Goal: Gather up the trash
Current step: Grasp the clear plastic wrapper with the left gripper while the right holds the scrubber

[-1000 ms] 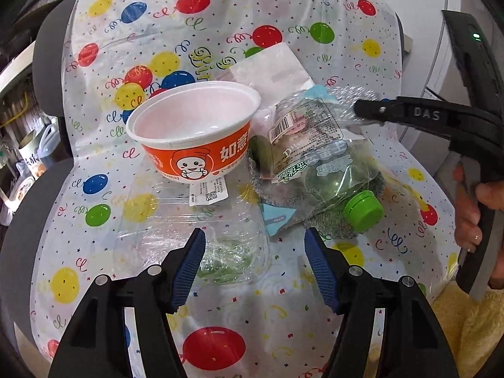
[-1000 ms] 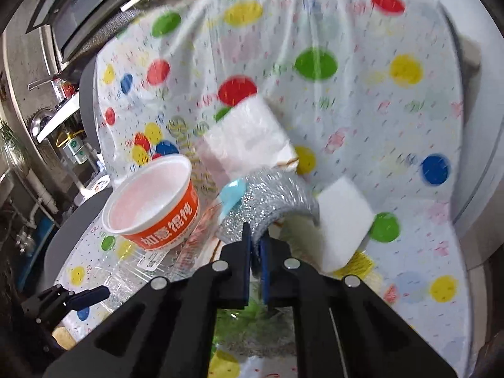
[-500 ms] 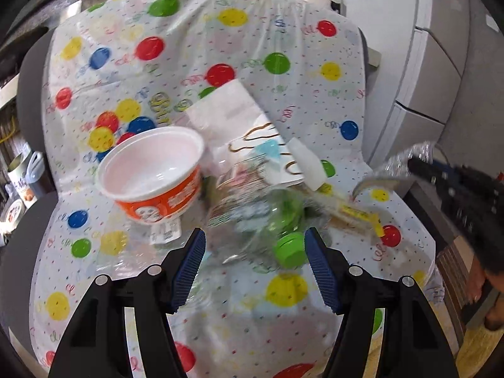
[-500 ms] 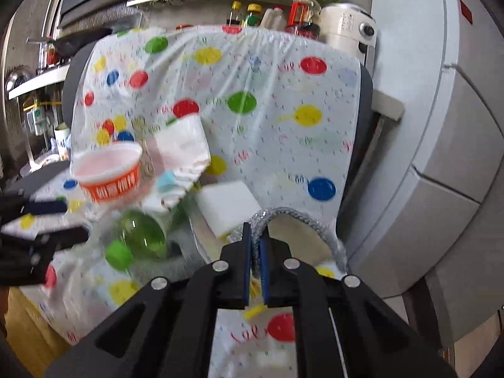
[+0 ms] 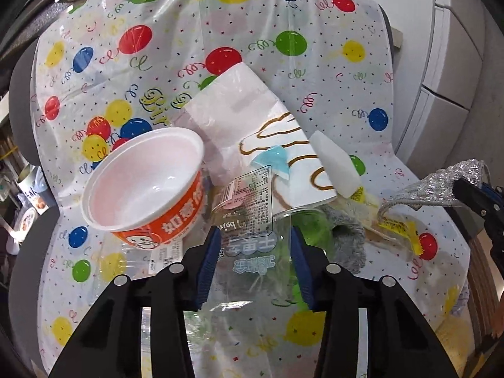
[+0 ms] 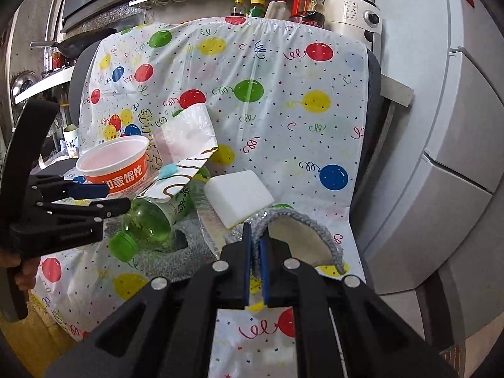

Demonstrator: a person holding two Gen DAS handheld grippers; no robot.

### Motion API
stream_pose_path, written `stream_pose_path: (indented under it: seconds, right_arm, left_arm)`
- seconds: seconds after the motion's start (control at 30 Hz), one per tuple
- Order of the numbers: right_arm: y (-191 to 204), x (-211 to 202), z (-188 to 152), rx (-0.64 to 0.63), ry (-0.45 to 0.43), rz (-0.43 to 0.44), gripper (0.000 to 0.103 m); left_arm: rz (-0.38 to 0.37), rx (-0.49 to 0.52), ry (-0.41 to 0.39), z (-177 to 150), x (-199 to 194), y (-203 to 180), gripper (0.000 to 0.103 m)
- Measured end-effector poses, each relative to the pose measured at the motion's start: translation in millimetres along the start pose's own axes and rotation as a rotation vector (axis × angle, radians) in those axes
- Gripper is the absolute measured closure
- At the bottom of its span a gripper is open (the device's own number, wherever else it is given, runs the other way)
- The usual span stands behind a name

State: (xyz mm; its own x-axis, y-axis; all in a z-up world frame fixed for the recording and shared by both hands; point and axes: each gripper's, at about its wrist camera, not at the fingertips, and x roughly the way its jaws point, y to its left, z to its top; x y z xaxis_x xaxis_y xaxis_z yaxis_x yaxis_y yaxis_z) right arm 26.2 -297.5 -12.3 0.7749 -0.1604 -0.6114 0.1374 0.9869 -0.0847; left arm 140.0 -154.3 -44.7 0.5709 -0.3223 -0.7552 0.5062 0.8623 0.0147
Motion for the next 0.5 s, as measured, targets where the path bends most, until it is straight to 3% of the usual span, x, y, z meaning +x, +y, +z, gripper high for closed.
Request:
stream_pose_path:
  seconds: [0.1, 0.2, 0.33, 0.5]
  right_arm:
    - [2.4, -0.9, 0.4, -0.001, -0.001, 0.004, 0.098]
    - [4.5, -0.7, 1.1, -0.007, 0.000, 0.007, 0.098]
    - [7.6, -0.9, 4.7, -0.001, -0.007, 0.016, 0.098]
    - [4.2, -4.3, 13.2, 0.027, -0.031, 0.035, 0.098]
  left_arm:
    - [0.068, 0.015, 0.014, -1.7, 3.1, 9.8, 0.060]
    - [0.085, 0.004, 0.021, -4.0, 2.8, 21.4, 0.071]
    - [0.037, -0.033, -0.002, -3.8, -7.2, 36.3, 0.100]
    - [-0.036, -0.078, -0.089, 1.8, -34.9, 42.1, 0.103]
